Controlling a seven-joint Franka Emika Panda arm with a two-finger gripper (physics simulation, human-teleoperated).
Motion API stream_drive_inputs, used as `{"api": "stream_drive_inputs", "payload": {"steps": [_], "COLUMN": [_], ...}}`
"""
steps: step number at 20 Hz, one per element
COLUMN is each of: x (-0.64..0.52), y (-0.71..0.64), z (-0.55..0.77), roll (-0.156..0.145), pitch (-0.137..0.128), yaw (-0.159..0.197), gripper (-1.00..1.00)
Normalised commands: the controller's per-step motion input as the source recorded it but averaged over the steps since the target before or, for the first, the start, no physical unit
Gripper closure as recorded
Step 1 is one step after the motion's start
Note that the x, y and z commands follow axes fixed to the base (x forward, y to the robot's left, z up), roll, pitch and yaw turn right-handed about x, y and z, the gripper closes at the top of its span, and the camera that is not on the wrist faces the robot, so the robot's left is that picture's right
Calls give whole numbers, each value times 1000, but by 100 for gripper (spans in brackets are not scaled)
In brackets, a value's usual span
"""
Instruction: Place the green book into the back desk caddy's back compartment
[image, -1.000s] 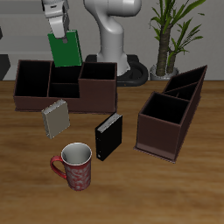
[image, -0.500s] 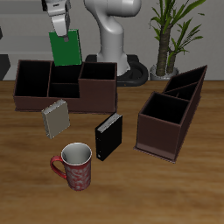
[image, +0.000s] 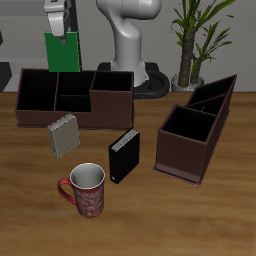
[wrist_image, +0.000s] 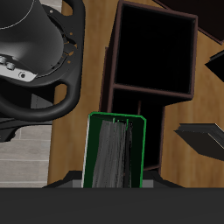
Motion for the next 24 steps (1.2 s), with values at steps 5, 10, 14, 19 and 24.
{"api": "stream_drive_inputs", "payload": {"steps": [5, 10, 14, 19, 24], "x": [9, 32, 62, 26, -7], "y": [-341, -144, 34, 143, 88], "z": [73, 109, 5, 9, -36], "roll": [-37, -20, 4, 24, 17], "pitch": [-22, -34, -13, -4, 10], "yaw": [-33, -19, 8, -3, 20], "gripper": [100, 100, 100, 100, 100]}}
